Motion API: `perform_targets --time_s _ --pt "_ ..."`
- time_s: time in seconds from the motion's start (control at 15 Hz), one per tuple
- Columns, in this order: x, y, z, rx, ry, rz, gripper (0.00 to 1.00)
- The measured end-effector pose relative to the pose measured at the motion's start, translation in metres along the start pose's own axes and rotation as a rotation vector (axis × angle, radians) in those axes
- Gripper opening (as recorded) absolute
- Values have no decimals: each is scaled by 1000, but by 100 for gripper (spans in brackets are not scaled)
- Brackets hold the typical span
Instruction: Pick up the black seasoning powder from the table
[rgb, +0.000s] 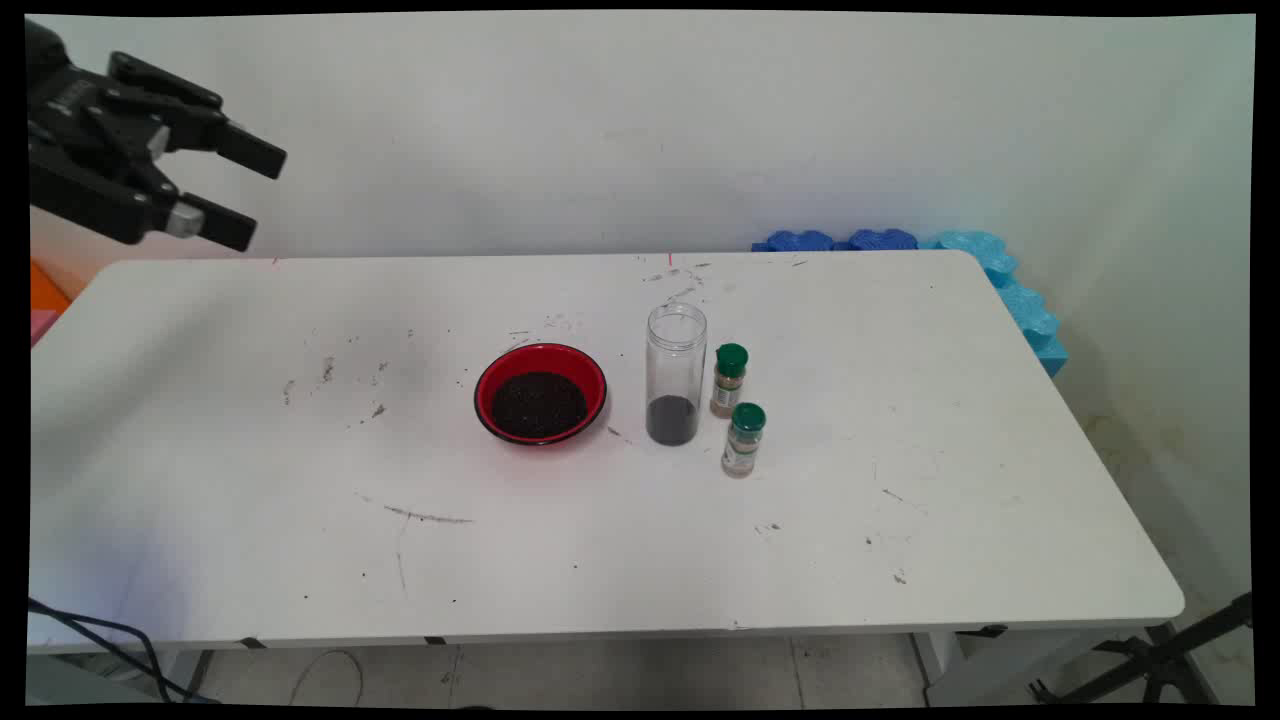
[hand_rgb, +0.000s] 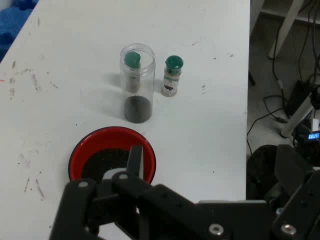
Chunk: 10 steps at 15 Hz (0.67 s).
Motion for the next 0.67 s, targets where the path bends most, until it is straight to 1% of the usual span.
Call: perform_targets --time_s 0.27,0.53,0.67 --pt "2 -11 19 -6 -6 2 100" --pt "6 -31 45 -21 -10 5 100" --pt "8 -42 60 -36 -14 13 100"
